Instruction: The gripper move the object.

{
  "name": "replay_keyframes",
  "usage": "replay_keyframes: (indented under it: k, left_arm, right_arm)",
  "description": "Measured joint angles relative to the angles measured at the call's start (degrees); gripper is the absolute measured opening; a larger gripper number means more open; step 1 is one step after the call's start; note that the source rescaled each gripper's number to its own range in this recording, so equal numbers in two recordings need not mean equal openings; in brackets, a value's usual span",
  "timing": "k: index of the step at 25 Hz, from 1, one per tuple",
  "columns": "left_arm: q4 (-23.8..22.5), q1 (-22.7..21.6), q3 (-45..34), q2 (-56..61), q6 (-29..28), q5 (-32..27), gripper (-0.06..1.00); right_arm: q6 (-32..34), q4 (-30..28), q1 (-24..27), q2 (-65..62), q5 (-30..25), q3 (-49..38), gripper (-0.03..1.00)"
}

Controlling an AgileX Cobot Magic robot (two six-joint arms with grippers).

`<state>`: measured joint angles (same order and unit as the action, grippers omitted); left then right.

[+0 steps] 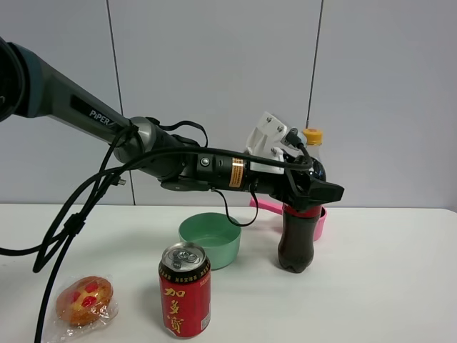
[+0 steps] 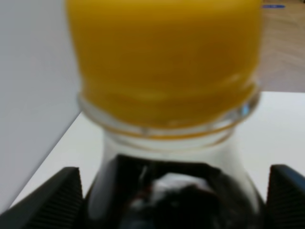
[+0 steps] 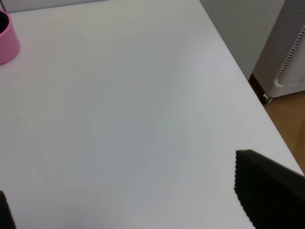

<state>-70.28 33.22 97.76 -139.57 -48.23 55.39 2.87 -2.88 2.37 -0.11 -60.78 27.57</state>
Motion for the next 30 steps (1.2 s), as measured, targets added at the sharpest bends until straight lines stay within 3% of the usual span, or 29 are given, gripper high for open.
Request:
replay_keyframes:
  k: [4,8,12,16,21,25,30]
  left_arm:
    - [0.0,0.0,0.0,0.24,-1.76,0.0,0.6]
    - [-1.44,0.0,0.0,1.86,-4.06,0.0,0.61]
    - [-6.89,0.0,0.0,4.61,-11.33,0.02,0.73]
    - [-9.93,0.0,0.0,6.31,-14.45,-1.77,0.83]
    - [-10.32,0.0,0.0,8.02,-15.97,-4.65,0.83]
    - [-11.56,0.0,0.0,9.91,-21.31,-8.19,0.84]
    - [-13.41,0.0,0.0,12.97,-22.85,-7.89,0.84]
  right_arm:
    - [0.0,0.0,0.0,0.0,0.0,0.0,1.0]
    - [0.0,0.0,0.0,0.0,0.0,0.0,1.0]
    - [0.0,0.0,0.0,0.0,0.0,0.0,1.0]
    - [0.0,0.0,0.0,0.0,0.0,0.0,1.0]
    - [0.0,0.0,0.0,0.0,0.0,0.0,1.0]
    - [0.0,0.0,0.0,0.0,0.0,0.0,1.0]
    - [0.0,0.0,0.0,0.0,0.0,0.0,1.0]
